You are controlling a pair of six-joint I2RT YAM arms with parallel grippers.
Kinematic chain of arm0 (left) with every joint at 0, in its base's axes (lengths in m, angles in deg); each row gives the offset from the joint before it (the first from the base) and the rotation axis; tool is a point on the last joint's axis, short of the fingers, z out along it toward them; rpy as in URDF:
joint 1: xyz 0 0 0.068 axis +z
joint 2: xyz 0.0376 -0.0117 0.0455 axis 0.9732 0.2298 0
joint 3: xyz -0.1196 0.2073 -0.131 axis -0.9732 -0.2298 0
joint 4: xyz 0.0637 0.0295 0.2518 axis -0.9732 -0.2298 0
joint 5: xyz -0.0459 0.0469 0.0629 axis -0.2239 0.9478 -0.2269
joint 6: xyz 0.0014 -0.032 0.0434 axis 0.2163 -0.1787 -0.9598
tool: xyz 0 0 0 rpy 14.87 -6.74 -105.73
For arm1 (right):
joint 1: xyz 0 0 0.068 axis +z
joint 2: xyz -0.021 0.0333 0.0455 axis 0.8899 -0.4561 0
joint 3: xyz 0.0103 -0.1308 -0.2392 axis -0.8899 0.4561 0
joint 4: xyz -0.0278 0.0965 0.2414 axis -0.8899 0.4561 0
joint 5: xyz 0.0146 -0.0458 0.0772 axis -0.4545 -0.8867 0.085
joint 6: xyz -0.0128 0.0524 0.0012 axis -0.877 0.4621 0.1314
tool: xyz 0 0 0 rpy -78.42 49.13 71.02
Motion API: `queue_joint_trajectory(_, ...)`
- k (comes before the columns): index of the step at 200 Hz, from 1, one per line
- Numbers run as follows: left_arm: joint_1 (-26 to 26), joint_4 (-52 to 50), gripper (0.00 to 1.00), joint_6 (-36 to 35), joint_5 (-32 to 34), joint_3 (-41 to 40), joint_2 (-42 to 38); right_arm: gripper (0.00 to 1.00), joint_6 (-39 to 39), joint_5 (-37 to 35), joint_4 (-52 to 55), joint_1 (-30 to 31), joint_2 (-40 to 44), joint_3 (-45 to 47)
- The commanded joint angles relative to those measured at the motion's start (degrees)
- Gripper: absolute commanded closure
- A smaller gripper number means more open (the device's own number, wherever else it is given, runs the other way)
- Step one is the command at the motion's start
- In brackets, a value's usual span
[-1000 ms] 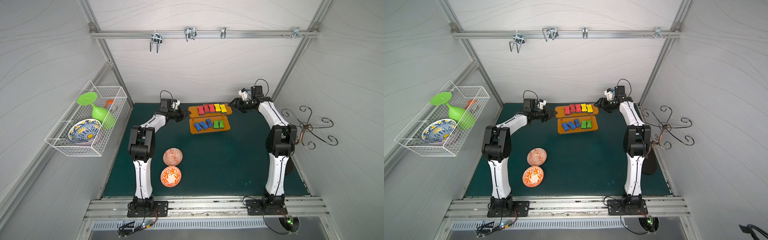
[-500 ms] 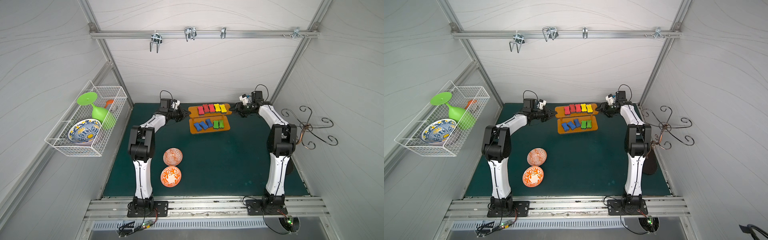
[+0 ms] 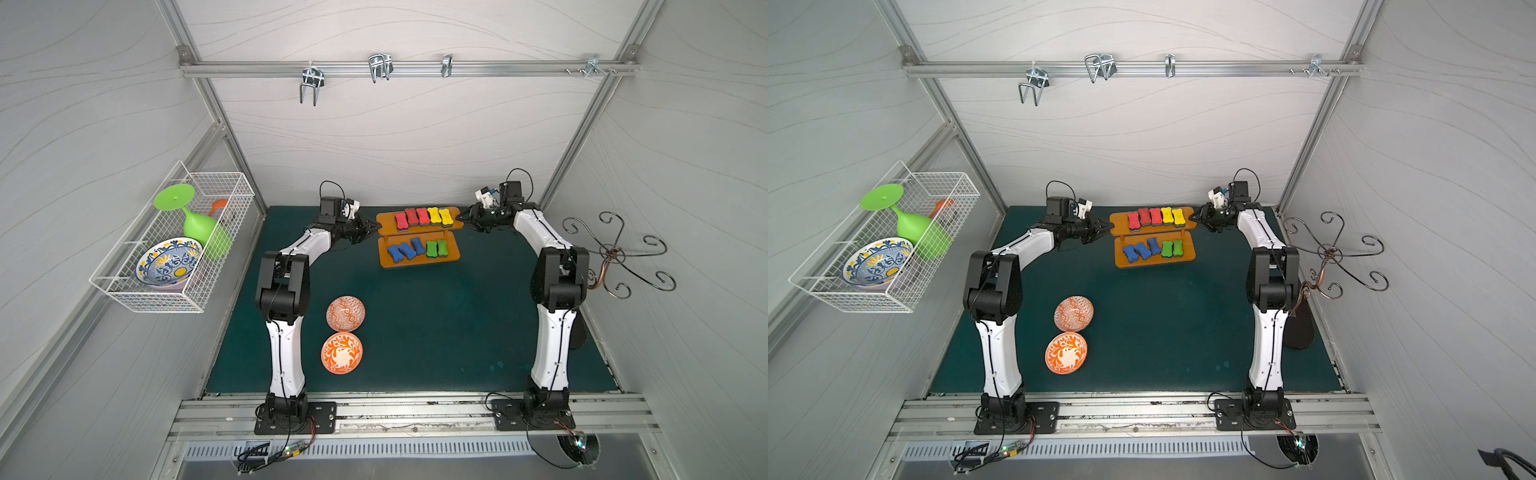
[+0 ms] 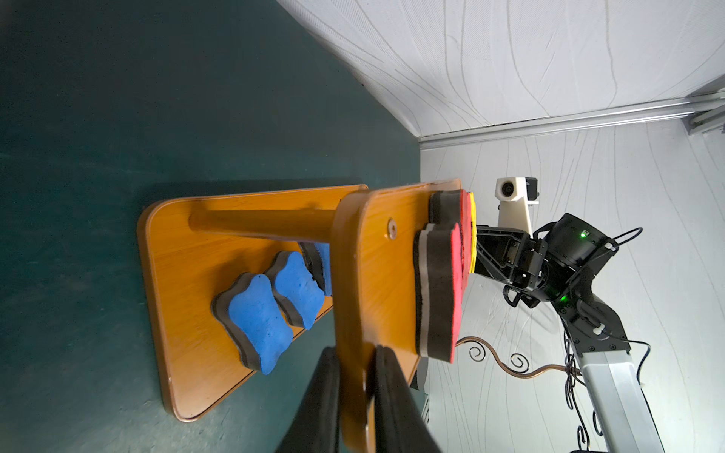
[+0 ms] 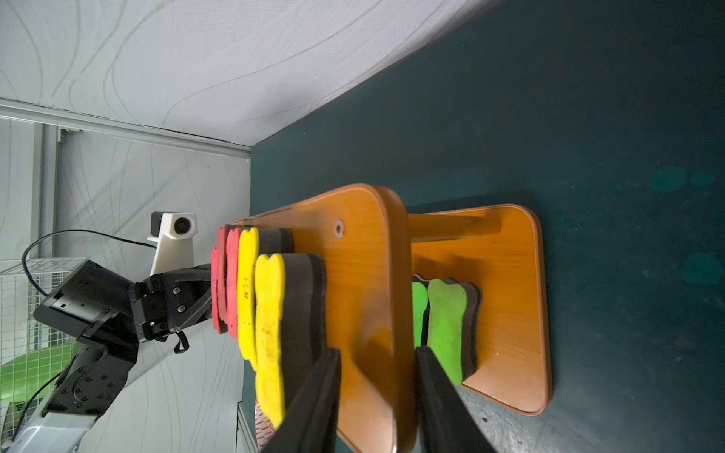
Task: Remove the whiteboard erasers from the shelf
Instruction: Move the shelf to the center of the board.
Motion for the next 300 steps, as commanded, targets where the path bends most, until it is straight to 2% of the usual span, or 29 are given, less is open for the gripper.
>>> queue_joint_trajectory(1, 0.7, -3.8, 0.99, -2.8, 3.8, 0.9, 1.7, 0.72, 0.7, 2.2, -1.7, 0.8, -0.4, -0.1)
queue_joint_trajectory(31, 0.4, -3.8, 1.0, -2.6, 3.9, 0.5, 0.9, 0.81, 2.2, 2.9, -3.8, 1.1, 1.0, 2.2)
queue_joint_trajectory(130, -3.3, -5.0, 1.0, -0.9, 4.7, -5.4, -3.8, 0.91, 3.4, -2.7, -4.0, 2.5, 12.9, 16.9)
queue_joint_trajectory(190, -5.8, -5.4, 1.0, -1.2, 6.6, -12.4, -9.1, 0.91, 3.2, -5.8, -4.8, 2.7, 20.7, 25.6)
queue_joint_trajectory(253, -6.0, -7.3, 1.0, -3.7, 9.7, -17.8, -14.1, 0.9, 2.1, -7.7, -4.8, 3.6, 25.3, 31.6)
queue_joint_trajectory(273, -5.9, -8.3, 1.0, -4.5, 9.8, -17.9, -14.3, 0.84, 1.7, -8.1, -4.7, 3.3, 26.6, 32.6)
queue_joint_trajectory(300, -5.9, -9.4, 1.0, -5.7, 10.6, -18.0, -14.8, 0.54, 2.1, -7.7, -5.3, 2.3, 27.0, 32.7)
